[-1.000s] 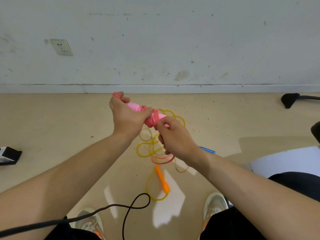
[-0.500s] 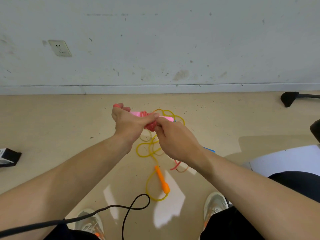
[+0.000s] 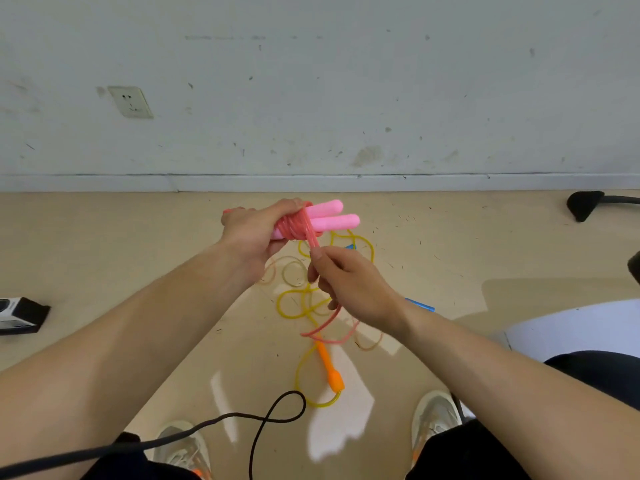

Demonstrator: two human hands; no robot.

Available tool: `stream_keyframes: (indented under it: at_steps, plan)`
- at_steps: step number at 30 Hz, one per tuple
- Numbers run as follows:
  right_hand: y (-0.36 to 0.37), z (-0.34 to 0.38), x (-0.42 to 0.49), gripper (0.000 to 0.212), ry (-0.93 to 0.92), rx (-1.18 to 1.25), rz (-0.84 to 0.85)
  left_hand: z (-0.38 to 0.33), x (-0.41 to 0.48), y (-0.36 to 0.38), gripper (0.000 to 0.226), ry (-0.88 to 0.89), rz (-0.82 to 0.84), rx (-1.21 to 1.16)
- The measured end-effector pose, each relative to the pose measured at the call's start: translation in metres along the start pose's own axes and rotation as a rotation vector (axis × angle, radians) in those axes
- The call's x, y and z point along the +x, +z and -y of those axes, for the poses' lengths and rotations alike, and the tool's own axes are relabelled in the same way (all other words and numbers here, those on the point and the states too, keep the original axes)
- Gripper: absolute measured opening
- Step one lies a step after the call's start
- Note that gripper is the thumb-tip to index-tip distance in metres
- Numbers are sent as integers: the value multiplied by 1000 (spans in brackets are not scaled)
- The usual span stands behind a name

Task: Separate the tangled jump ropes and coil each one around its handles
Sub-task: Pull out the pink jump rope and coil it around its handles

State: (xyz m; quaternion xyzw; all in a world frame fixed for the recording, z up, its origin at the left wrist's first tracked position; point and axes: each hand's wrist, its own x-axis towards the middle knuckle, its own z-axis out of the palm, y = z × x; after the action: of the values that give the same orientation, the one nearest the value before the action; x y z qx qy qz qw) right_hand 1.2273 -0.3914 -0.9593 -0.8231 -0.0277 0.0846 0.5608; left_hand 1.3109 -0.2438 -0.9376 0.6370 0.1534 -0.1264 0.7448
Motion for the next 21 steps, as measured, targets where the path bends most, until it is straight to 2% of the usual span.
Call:
stream_keyframes:
  at_steps: [2, 3, 6, 7, 9, 10, 12, 15, 16, 18, 21]
  plan:
    - [-10, -4, 6, 52, 42, -12, 58, -6, -3, -5, 35, -32, 108, 58]
    - [-15, -7, 9, 55, 44, -55, 65, -8, -4, -7, 32, -42, 146, 78]
    - [-30, -12, 14, 67, 28, -150, 94, -10, -8, -14, 53, -41, 197, 93]
    - [-35, -13, 15, 69, 18, -149, 106, -10, -10, -14, 52, -37, 223, 117]
    - [-47, -12, 16, 52, -21, -114, 174, -9, -11, -15, 32, -38, 295, 178]
    - [-52, -10, 16, 39, -36, -103, 229, -9, -11, -16, 33, -30, 333, 199]
    - [-60, -7, 17, 26, -34, -78, 319, -11, -11, -17, 47, -6, 437, 238]
    - [-64, -4, 18, 13, -6, -125, 368, -9, -14, -20, 57, 26, 493, 315]
    - [-64, -4, 18, 15, -6, -199, 360, -9, -16, -20, 68, 34, 498, 333]
    - [-65, -3, 17, 36, -11, -393, 320, -6, -20, -20, 93, 56, 533, 375]
    - [-66, -3, 16, 50, 10, -543, 270, -4, -23, -19, 108, 143, 567, 506]
